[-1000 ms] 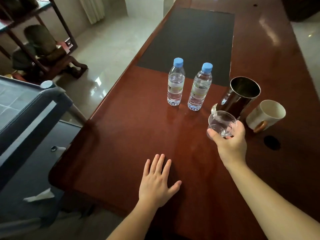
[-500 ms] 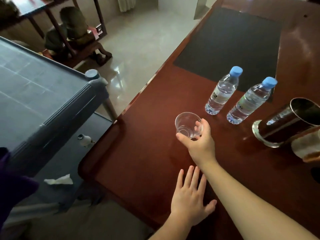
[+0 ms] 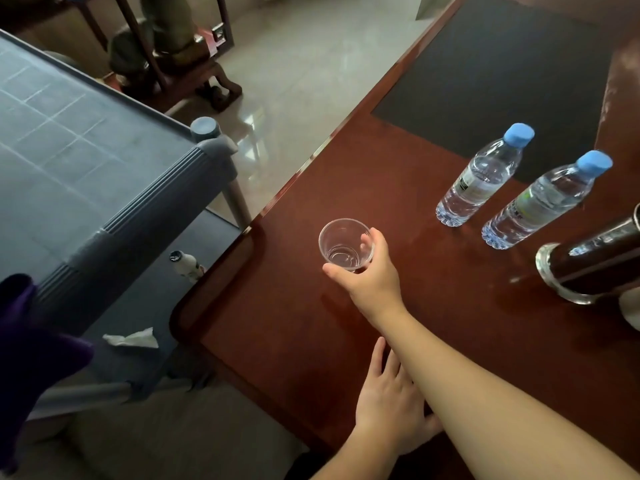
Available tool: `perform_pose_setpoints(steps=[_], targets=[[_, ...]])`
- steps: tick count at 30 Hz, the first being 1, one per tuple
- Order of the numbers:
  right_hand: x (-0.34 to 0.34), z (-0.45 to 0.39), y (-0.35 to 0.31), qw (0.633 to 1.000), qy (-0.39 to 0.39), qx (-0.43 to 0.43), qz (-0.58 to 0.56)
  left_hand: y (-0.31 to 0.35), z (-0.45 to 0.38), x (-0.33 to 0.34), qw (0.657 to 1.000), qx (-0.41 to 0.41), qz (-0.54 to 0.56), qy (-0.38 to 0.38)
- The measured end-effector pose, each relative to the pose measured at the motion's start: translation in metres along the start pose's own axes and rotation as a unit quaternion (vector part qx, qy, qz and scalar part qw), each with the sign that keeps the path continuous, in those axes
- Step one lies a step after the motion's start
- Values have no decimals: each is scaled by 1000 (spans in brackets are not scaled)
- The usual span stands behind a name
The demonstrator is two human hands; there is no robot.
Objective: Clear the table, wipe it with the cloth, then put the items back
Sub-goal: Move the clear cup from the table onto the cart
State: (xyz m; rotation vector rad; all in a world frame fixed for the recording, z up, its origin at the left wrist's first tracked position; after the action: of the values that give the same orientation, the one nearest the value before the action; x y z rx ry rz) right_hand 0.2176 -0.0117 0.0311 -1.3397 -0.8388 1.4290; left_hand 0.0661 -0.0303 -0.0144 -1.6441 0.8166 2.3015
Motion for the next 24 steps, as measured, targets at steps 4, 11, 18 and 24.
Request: perform_pose_setpoints(steps=[4,11,18,24], targets=[[1,0,1,1000,-16,9,-6,1,0,3,1000,-4,8,13],[-19,5,-11,999,-20,1,32,4,-1,1,1000,1,-7,0],[-90,7,-33,983,72,-53,160,11,-21,-28,986,16,-168,-3],[-149,17,-55,956,159,-79,232,21,-55,-100,957,61,-253,130]])
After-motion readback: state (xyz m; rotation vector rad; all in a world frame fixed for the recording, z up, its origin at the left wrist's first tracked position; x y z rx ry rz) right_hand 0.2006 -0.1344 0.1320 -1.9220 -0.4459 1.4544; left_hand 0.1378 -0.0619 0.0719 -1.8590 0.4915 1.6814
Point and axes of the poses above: each hand's wrist, its own z-axis away from the middle knuckle, its own x-axis out of the palm, y = z × x, the point moved 8 cm from there along -z, towards the middle knuckle, and after that the axes turned 5 degrees about -z, right-handed, at the moved point
